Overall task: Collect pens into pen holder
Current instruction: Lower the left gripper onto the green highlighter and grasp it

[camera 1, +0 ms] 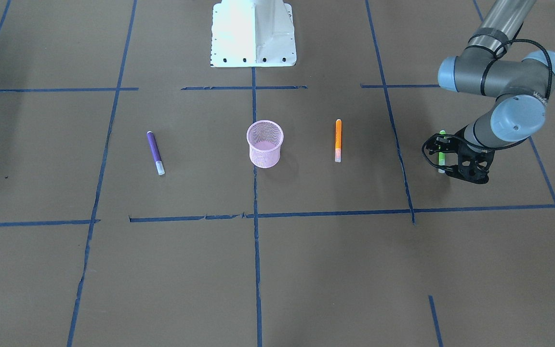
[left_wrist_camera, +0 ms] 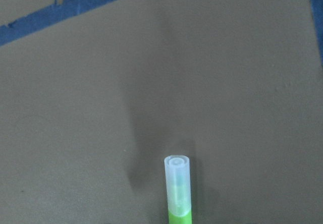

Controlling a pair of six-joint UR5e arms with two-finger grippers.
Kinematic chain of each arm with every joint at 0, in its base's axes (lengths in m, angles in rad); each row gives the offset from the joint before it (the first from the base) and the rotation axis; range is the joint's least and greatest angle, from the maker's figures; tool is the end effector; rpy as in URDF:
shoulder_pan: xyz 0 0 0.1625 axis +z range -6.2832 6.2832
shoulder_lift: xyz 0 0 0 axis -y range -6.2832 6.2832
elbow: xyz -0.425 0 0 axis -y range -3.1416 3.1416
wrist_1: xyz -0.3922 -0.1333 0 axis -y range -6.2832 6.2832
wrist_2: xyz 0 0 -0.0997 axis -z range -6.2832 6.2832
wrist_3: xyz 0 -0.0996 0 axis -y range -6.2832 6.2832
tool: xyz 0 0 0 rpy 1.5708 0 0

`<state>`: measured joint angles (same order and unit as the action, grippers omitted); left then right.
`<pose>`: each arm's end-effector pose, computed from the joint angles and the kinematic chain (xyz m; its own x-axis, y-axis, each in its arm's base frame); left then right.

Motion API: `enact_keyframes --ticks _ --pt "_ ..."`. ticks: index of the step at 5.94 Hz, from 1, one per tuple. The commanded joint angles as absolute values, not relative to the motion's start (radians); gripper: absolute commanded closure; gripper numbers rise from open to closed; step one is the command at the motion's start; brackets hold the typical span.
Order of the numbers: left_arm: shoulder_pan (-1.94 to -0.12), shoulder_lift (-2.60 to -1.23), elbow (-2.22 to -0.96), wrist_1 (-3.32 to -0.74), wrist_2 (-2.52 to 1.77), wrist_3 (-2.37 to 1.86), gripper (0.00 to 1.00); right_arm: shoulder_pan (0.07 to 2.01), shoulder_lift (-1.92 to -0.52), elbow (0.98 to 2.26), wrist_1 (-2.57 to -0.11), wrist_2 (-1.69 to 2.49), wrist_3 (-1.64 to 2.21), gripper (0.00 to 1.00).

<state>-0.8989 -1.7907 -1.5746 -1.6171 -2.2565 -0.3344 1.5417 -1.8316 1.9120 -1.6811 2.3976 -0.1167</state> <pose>0.3134 -0.5069 0.5380 0.6698 0.3324 -0.6640 -0.4024 0.9140 0.0517 0.0490 -0.3806 0.6120 0.6696 -0.1141 0.7339 0.1078 0.9926 0.0559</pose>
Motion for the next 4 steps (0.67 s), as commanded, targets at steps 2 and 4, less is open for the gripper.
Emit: enact_keyframes --ticks 2,4 --pt "-0.893 -1.790 -1.566 -1.620 -2.256 -0.337 0.41 1.542 -1.832 1.911 -1.681 2.398 -0.117 0.00" --pt "-0.887 -1.793 -1.559 -1.620 -2.255 -0.328 0.56 1.542 -1.832 1.911 -1.681 2.398 -0.114 0.00"
